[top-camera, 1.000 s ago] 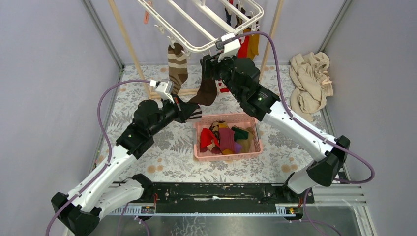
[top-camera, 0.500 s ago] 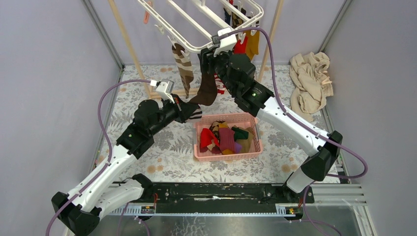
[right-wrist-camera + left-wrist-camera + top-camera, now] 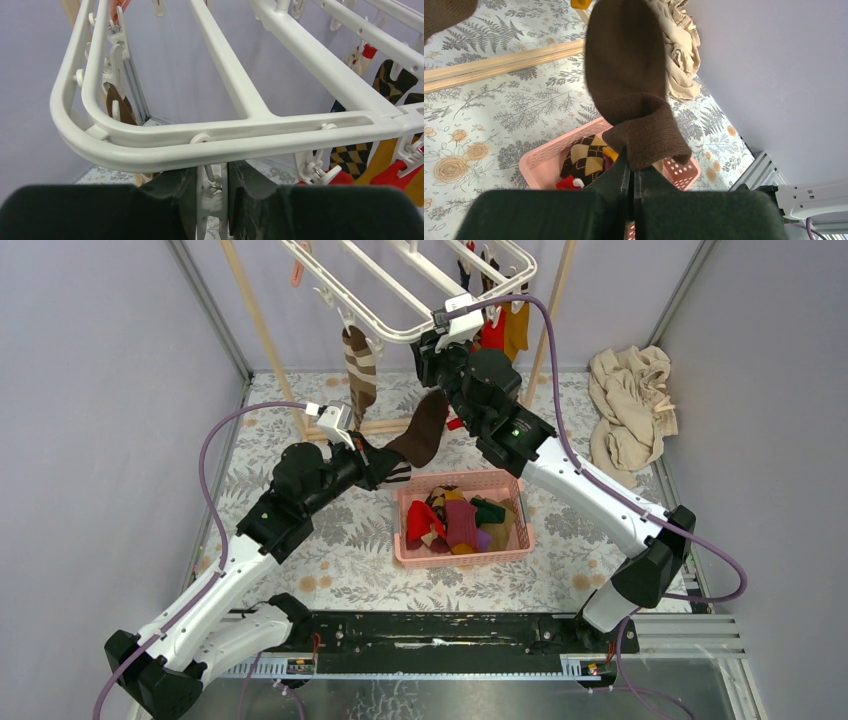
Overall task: Remove the socks clipped to the hanger
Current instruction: Remove the sock from the hanger, then place the sock in the bin.
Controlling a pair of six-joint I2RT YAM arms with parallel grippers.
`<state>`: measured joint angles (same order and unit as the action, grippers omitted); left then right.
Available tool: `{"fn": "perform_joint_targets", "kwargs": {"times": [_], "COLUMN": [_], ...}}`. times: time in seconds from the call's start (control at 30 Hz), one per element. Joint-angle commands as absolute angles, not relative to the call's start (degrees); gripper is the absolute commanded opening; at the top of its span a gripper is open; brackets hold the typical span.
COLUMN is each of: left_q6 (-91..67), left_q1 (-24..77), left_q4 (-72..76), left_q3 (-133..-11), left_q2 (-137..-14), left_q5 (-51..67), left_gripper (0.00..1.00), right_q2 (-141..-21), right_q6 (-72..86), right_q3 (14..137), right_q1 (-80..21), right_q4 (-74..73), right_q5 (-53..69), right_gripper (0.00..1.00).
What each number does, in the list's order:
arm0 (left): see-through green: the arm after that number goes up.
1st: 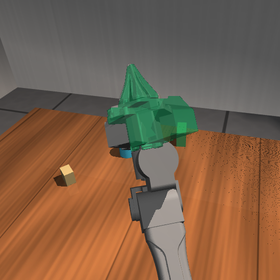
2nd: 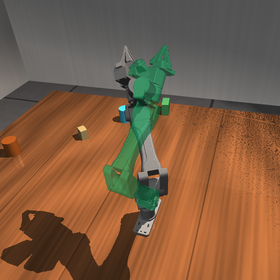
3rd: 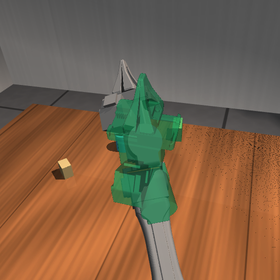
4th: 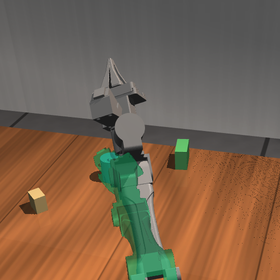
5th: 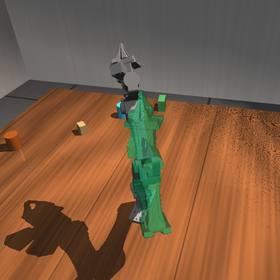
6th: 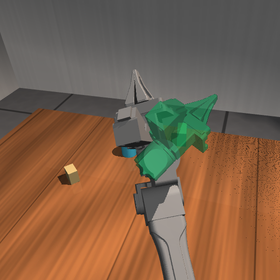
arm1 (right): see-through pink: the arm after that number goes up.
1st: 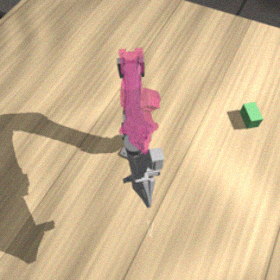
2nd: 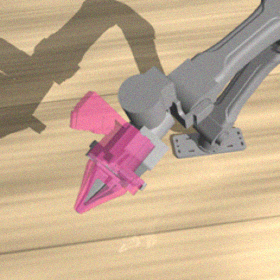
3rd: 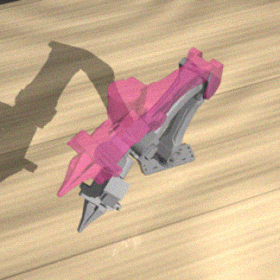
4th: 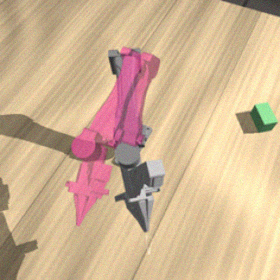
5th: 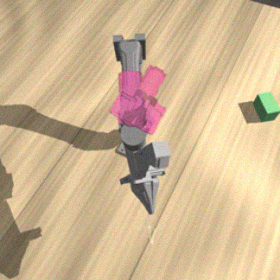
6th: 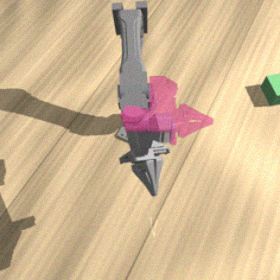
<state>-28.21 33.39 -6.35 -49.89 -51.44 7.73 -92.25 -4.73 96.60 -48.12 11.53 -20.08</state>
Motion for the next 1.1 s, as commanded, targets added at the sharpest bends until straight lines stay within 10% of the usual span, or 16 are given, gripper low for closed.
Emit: {"fn": "perform_joint_targets", "kwargs": {"times": [0.0, 0.27, 0.8, 0.93, 1.07], "left_q6": [-28.48, -31.72, -34.82, -34.74, -34.66], "left_q1": [33.63, 34.29, 47.27, 47.74, 48.05], "left_q4": [-5.35, -3.0, 7.77, 9.29, 9.67], "left_q3": [-49.48, -51.32, -49.51, -48.78, -48.13], "left_q2": [-50.42, -52.83, -66.93, -74.03, -78.72], "left_q5": [8.68, 16.29, 11.11, 10.23, 8.54], "left_gripper": [0.0, 0.0, 0.02, 0.18, 0.68], "right_q2": [-90.29, -85.87, -60.49, -60.45, -62.64], "right_q6": [-4.94, -1.77, 10.7, 12.1, 13.09], "right_q3": [97.19, 91.99, 69.89, 69.05, 69.63], "right_q1": [-48.56, -48.52, -41.39, -37.57, -35.3], "right_q4": [15.91, 14.54, 1.56, -2.11, -3.03], "right_q5": [-20.86, -21.41, -20.56, -17.28, -13.02], "right_gripper": [0.12, 0.82, 0.94, 0.94, 0.94]}}
